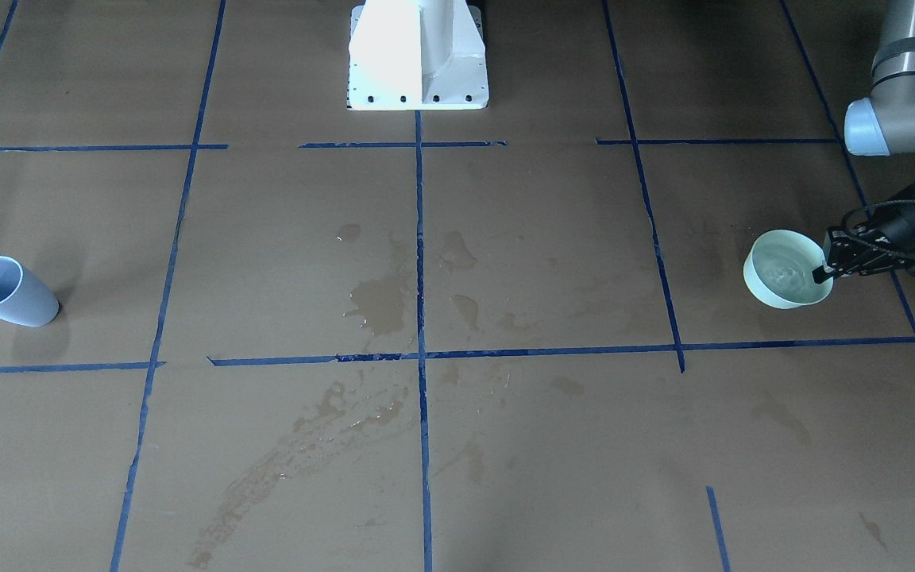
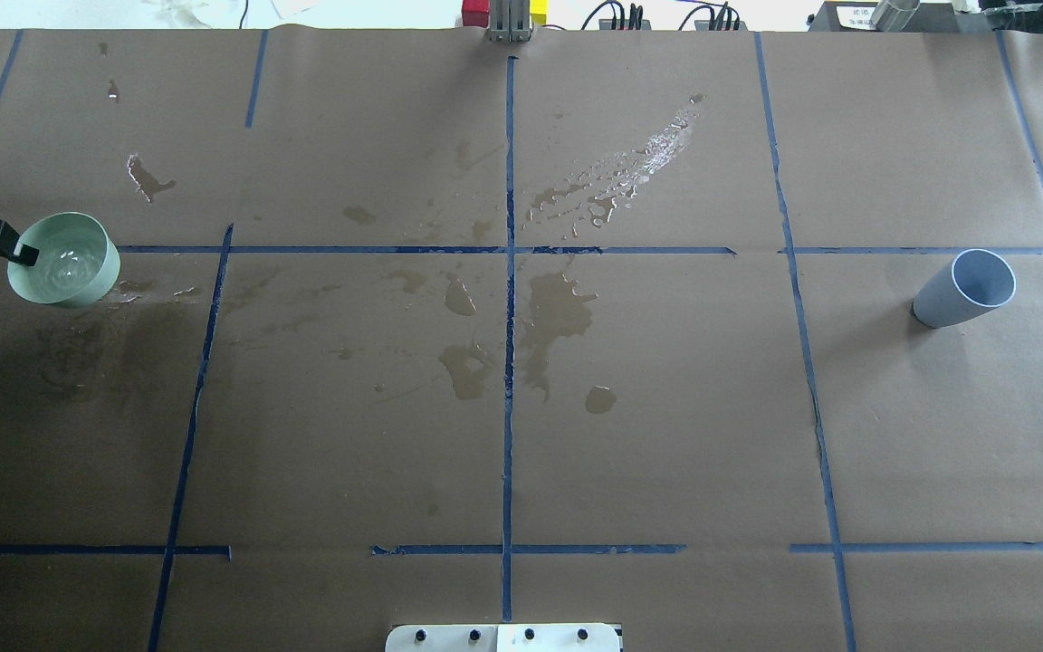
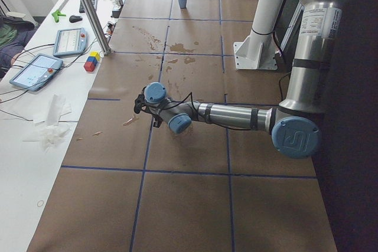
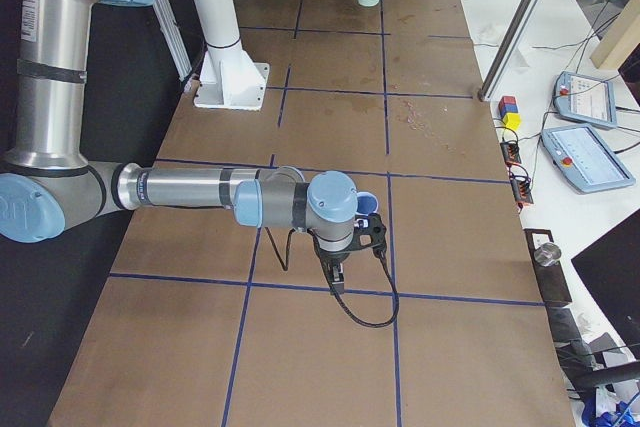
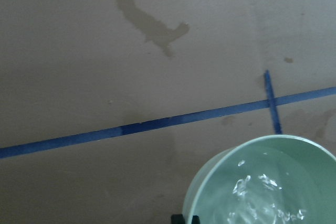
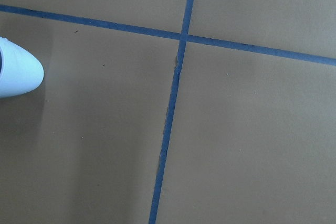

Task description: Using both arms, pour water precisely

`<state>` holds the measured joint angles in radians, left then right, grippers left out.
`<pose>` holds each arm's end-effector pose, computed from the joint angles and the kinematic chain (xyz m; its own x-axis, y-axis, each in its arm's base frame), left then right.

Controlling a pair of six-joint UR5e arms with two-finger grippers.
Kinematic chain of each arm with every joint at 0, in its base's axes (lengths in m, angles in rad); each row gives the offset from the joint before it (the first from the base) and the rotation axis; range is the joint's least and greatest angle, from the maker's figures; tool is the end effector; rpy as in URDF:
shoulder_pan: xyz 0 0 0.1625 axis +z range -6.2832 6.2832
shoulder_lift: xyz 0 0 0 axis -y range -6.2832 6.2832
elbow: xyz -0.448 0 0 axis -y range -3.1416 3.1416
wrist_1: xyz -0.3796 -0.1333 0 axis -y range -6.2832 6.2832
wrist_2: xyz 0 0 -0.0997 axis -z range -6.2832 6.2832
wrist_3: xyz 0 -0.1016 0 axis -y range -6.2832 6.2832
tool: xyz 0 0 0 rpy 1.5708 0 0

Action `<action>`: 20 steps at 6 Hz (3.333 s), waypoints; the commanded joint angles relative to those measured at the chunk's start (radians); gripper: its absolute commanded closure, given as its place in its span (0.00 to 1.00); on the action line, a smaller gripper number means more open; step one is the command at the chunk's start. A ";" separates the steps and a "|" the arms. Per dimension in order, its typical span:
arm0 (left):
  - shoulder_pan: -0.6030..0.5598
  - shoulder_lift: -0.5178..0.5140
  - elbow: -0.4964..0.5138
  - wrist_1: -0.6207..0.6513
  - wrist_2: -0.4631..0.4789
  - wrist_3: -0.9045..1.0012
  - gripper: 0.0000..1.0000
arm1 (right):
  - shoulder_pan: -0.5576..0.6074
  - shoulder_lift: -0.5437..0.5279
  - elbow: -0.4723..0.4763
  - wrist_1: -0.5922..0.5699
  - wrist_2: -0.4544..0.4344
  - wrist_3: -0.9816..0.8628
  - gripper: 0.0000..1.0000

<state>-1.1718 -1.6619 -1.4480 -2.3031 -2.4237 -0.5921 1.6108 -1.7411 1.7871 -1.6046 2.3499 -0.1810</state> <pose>0.1573 -0.5192 0.6075 0.5122 0.1902 -0.8376 -0.0134 0.9768 0.2136 0.0780 -0.4010 0.6576 0.7069 -0.1603 0.6889 0.0887 0.9864 0.1385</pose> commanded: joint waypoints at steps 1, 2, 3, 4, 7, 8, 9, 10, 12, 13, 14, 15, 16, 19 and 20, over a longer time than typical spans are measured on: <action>0.001 0.031 0.057 -0.079 0.000 -0.003 1.00 | 0.000 0.000 0.000 0.000 -0.001 0.000 0.00; 0.003 0.063 0.055 -0.113 0.003 -0.005 1.00 | 0.000 0.000 0.000 0.002 -0.001 0.000 0.00; 0.006 0.086 0.052 -0.146 0.014 -0.049 1.00 | 0.000 -0.005 0.000 0.003 0.000 0.000 0.00; 0.020 0.106 0.060 -0.209 0.017 -0.082 1.00 | 0.000 -0.006 0.000 0.003 -0.001 -0.002 0.00; 0.105 0.096 0.064 -0.217 0.063 -0.135 1.00 | 0.000 -0.008 0.000 0.003 -0.001 -0.002 0.00; 0.113 0.094 0.064 -0.217 0.063 -0.135 0.96 | 0.000 -0.008 0.000 0.003 -0.001 -0.002 0.00; 0.113 0.093 0.064 -0.217 0.063 -0.135 0.75 | 0.000 -0.008 0.000 0.003 -0.001 -0.002 0.00; 0.113 0.090 0.057 -0.217 0.055 -0.133 0.08 | 0.000 -0.008 0.000 0.003 -0.001 -0.002 0.00; 0.109 0.093 0.011 -0.199 0.025 -0.133 0.00 | 0.000 -0.008 0.000 0.003 -0.001 -0.002 0.00; 0.097 0.094 0.006 -0.191 -0.023 -0.129 0.00 | 0.000 -0.008 0.000 0.003 -0.001 -0.002 0.00; 0.066 0.094 0.008 -0.190 -0.023 -0.109 0.00 | 0.000 -0.008 0.002 0.005 -0.001 -0.003 0.00; 0.020 0.094 -0.008 -0.120 -0.025 -0.019 0.00 | 0.000 -0.008 0.002 0.005 -0.001 -0.003 0.00; -0.046 0.094 -0.070 0.059 -0.025 0.138 0.00 | 0.001 -0.008 0.002 0.005 -0.001 -0.003 0.00; -0.233 0.091 -0.221 0.591 0.018 0.626 0.00 | 0.001 -0.008 0.002 0.003 -0.006 -0.008 0.00; -0.324 0.090 -0.221 0.729 0.035 0.784 0.00 | 0.000 -0.008 0.002 0.005 -0.004 -0.009 0.00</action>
<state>-1.4136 -1.5709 -1.6608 -1.7209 -2.4081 0.0293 1.6118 -1.7492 1.7886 -1.6007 2.3455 -0.1894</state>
